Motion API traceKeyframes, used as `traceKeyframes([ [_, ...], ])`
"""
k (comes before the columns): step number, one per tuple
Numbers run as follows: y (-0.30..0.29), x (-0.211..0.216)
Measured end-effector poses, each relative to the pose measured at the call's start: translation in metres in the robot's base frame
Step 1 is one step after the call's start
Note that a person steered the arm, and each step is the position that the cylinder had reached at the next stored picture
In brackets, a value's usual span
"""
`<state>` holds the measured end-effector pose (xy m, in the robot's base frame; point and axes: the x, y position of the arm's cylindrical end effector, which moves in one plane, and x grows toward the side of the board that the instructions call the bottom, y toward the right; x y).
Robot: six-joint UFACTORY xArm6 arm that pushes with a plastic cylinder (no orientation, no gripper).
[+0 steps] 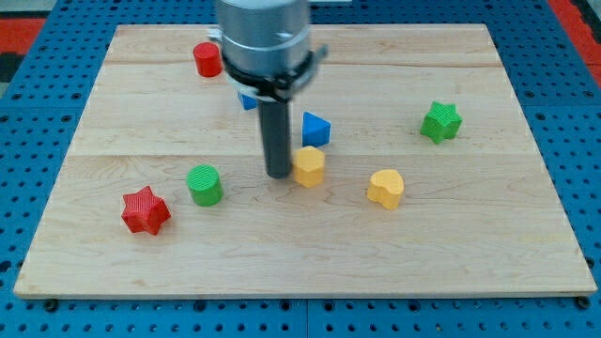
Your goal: Push the green circle a bit up
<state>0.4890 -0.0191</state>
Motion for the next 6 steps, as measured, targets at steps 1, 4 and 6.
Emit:
traceKeyframes([
  [1, -0.020, 0.050],
  [4, -0.125, 0.015],
  [6, -0.110, -0.035],
])
